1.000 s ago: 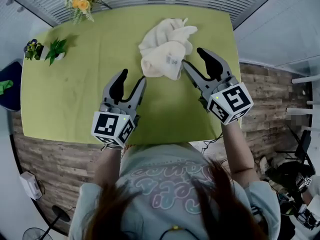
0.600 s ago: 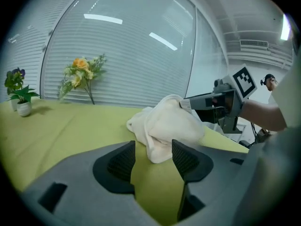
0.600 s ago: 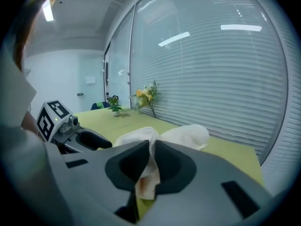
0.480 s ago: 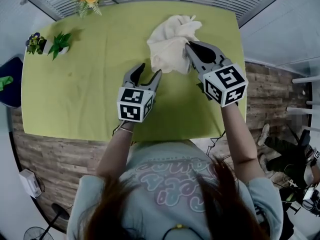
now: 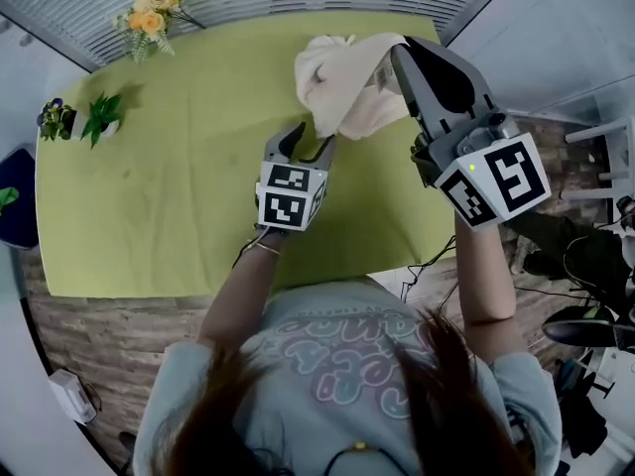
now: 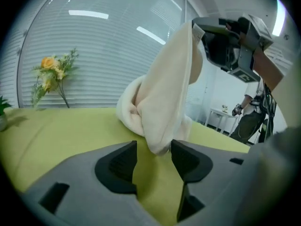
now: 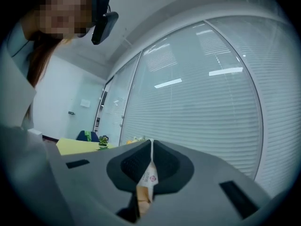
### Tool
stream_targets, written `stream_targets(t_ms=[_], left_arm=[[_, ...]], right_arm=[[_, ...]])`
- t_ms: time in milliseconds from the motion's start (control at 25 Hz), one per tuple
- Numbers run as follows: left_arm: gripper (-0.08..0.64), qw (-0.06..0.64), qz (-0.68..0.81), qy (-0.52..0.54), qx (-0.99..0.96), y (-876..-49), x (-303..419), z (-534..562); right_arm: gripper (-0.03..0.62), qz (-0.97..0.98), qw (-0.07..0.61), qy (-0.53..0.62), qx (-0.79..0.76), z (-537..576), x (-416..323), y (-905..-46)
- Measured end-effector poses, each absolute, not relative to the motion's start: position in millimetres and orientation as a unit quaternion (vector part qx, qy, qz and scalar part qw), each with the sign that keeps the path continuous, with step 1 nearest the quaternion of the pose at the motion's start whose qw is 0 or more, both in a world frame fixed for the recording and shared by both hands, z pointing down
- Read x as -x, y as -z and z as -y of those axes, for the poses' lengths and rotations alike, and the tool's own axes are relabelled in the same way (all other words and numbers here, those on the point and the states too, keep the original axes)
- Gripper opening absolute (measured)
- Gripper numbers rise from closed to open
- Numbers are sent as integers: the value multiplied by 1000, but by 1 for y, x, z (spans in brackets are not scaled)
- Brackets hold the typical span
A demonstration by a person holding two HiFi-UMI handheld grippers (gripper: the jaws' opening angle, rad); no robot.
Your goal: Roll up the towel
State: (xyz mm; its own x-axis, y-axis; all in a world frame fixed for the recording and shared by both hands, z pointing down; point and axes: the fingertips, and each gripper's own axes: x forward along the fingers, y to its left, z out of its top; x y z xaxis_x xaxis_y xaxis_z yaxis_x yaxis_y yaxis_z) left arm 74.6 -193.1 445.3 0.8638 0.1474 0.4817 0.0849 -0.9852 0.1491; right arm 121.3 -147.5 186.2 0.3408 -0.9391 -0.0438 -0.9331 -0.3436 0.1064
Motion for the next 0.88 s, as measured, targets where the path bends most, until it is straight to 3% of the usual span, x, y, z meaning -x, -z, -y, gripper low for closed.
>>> stream_targets(t_ms=[80,280,480,520,600,800,840,880], left_arm=[[201,38,-54,-254,-965,-447,-78,194],[32,51,-2,-200,-979,-428,-83,224],[28,87,-62,-159,-982,-407,-95,204],[69,94,-94,-161,-978,-406,-96,190],[266,93,-142,-172,-970,-409,-94,163],[288,-7,-164,-239,-957,-446,-101,129],[256,-18,-153,-247,-957,-448,-103,131],[116,-31,-139,-252,-957,-448,-104,136]], right_arm=[[15,554,44,65,-829,136,-129,-180],[14,526,3,79,-847,95,-156,-159],[14,520,-10,104,-848,76,-171,-134],[14,518,-9,108,-849,74,-172,-132],[14,514,-9,111,-851,70,-174,-129],[14,511,-9,121,-851,62,-173,-122],[14,509,-6,123,-852,60,-174,-121],[14,506,-4,124,-853,57,-176,-121]])
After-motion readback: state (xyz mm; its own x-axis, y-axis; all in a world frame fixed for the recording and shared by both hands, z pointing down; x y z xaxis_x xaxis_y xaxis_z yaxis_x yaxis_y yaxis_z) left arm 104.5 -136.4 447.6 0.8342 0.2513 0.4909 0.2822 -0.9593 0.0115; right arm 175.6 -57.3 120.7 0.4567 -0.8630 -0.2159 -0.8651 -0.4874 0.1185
